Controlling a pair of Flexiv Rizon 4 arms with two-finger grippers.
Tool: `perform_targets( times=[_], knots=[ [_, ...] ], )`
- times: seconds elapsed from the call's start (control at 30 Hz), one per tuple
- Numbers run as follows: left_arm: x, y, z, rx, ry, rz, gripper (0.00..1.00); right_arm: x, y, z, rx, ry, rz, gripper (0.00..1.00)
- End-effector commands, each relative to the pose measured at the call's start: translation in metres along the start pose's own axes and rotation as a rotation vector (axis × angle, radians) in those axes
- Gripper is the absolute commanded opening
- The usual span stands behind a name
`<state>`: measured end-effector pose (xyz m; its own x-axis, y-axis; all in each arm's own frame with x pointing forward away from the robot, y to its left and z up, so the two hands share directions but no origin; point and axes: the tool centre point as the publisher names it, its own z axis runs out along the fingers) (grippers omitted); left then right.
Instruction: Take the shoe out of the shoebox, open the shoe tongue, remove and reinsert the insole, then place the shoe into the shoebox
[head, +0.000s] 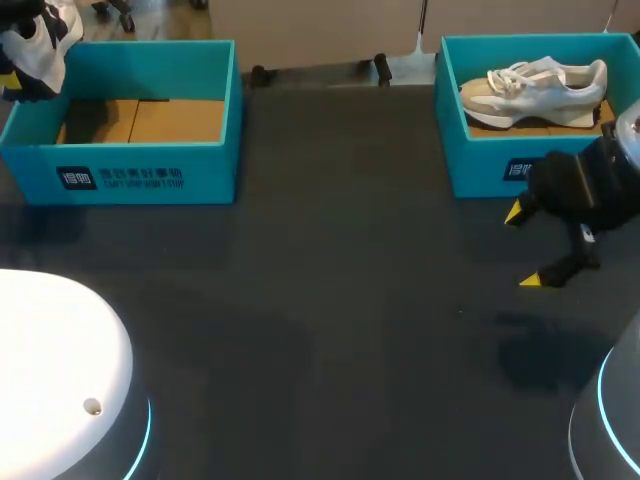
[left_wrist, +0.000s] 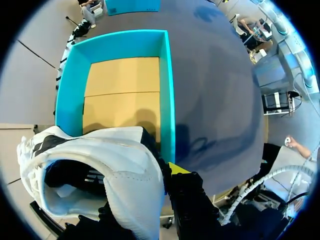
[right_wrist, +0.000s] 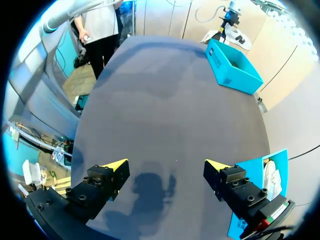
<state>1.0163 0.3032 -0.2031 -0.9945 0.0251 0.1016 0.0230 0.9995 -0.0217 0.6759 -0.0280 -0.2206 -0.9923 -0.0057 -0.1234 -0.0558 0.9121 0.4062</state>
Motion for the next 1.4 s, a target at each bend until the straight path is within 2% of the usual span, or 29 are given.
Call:
perform_targets(
  times=[0.03, 0.07, 0.13, 0.17, 0.27, 0.37, 0.43, 0.6, 0.73, 0.87, 0.93, 1.07, 1.4],
  knots=[
    [0.010, -0.004, -0.004, -0.114, -0.085, 0.151, 0.00, 0.000, 0.000, 0.002, 0.003, -0.001, 0.000, 1.00],
    [0.011, -0.003, -0.005, -0.106, -0.112, 0.152, 0.00, 0.000, 0.000, 0.002, 0.003, -0.001, 0.000, 1.00],
    [0.011, -0.003, -0.006, -0.169, -0.132, 0.244, 0.00, 0.000, 0.000, 0.002, 0.003, -0.001, 0.000, 1.00],
    [0.011, -0.002, -0.006, -0.135, -0.131, 0.275, 0.00, 0.000, 0.000, 0.002, 0.003, -0.001, 0.000, 1.00],
    [0.011, 0.000, -0.009, -0.133, -0.112, 0.403, 0.00, 0.000, 0.000, 0.002, 0.003, -0.001, 0.000, 1.00],
    [0.011, 0.004, -0.008, -0.172, -0.105, 0.528, 0.00, 0.000, 0.000, 0.002, 0.003, -0.001, 0.000, 1.00],
    [0.010, 0.009, -0.009, -0.167, -0.107, 0.602, 0.00, 0.000, 0.000, 0.002, 0.003, -0.001, 0.000, 1.00],
    [-0.007, 0.024, -0.021, -0.170, -0.059, 0.734, 0.00, 0.000, 0.000, 0.002, 0.003, -0.001, 0.000, 1.00],
    [-0.013, 0.034, -0.032, -0.230, -0.047, 0.984, 0.00, 0.000, 0.000, 0.002, 0.003, -0.001, 0.000, 1.00],
    [-0.015, 0.037, -0.034, -0.300, 0.039, 1.181, 0.00, 0.000, 0.000, 0.002, 0.003, -0.001, 0.000, 1.00],
    [-0.015, 0.036, -0.034, -0.311, 0.041, 1.233, 0.00, 0.000, 0.000, 0.002, 0.003, -0.001, 0.000, 1.00],
    [-0.014, 0.038, -0.035, -0.290, 0.017, 1.503, 0.00, 0.000, 0.000, 0.002, 0.003, -0.001, 0.000, 1.00],
    [-0.014, 0.038, -0.035, -0.290, 0.017, 1.503, 0.00, 0.000, 0.000, 0.002, 0.003, -0.001, 0.000, 1.00]
  ],
)
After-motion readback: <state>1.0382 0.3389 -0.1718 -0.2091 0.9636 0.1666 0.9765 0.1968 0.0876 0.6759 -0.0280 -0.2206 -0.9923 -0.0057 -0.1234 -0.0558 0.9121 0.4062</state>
